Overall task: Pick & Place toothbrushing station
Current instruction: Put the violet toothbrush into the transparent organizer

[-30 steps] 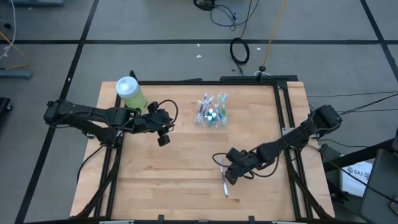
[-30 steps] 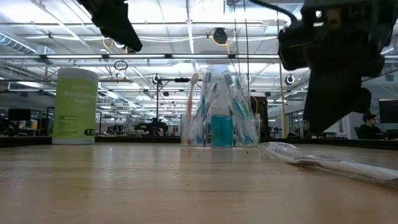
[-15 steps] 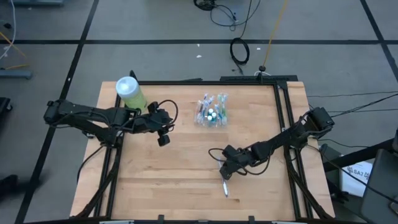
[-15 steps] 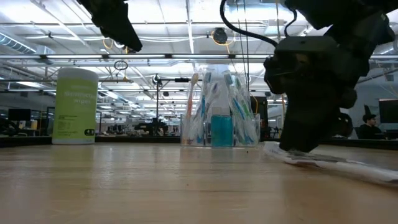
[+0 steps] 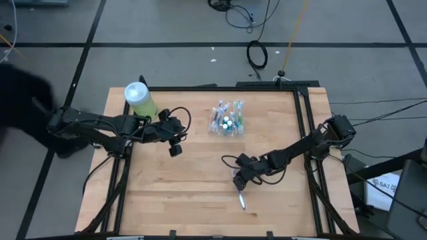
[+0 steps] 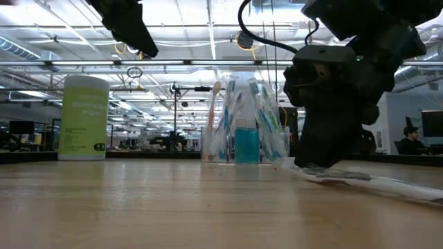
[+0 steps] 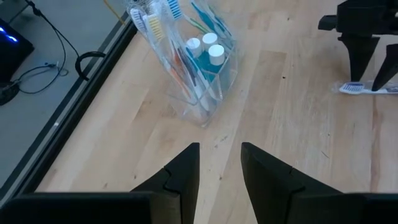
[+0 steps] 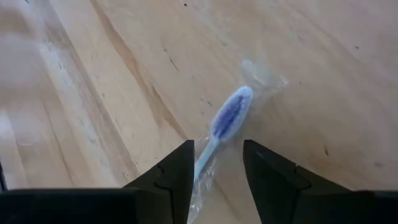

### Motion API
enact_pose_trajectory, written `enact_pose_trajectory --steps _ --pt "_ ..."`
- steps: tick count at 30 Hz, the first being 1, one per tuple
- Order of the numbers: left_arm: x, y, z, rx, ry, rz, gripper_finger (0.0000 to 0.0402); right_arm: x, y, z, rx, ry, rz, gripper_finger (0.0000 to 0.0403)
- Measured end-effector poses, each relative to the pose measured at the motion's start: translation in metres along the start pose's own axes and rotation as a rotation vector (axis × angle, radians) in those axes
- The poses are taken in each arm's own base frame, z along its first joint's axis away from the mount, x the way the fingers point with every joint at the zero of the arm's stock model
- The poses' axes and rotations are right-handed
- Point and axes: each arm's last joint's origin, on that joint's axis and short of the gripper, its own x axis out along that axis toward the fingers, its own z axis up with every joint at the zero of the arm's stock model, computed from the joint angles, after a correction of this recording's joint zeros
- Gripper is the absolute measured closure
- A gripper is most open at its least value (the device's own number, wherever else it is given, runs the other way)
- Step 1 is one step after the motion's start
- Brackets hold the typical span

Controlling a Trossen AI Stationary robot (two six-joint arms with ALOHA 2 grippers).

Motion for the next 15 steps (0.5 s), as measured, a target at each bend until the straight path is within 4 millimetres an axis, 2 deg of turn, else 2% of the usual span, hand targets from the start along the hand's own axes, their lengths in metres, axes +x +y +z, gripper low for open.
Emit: enact_pose_trajectory --steps 9,15 --pt "0.0 0.0 0.0 0.016 0.0 0.0 0.0279 0.011 0.003 0.002 -0.095 -0.044 0.065 0.0274" --pt "0.0 0.0 0.0 0.02 0.0 0.0 0.0279 0.012 -0.002 0.007 -0.144 -0.04 0.042 0.0321"
